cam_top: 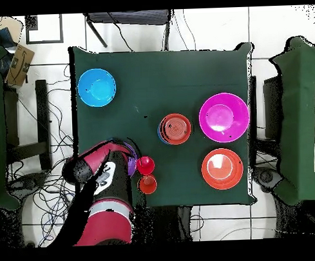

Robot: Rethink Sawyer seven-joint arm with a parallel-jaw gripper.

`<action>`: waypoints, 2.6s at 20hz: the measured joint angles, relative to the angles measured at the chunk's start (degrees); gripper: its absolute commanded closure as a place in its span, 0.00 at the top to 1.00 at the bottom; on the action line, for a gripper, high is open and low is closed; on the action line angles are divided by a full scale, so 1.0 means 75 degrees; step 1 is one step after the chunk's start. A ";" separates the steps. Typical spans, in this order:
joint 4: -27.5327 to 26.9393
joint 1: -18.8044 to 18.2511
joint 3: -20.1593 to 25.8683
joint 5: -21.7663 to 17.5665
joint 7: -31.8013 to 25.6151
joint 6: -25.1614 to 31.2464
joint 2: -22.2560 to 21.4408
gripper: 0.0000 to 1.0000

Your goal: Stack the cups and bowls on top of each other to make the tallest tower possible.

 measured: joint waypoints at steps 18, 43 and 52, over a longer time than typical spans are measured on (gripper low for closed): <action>0.0240 0.0273 0.0344 0.0774 0.0000 0.0002 -0.0795 1.00; 0.0145 0.1843 -0.0684 0.1049 0.0000 -0.0008 0.0255 1.00; -0.0181 0.1846 -0.0845 0.1262 0.0000 -0.0251 0.0767 1.00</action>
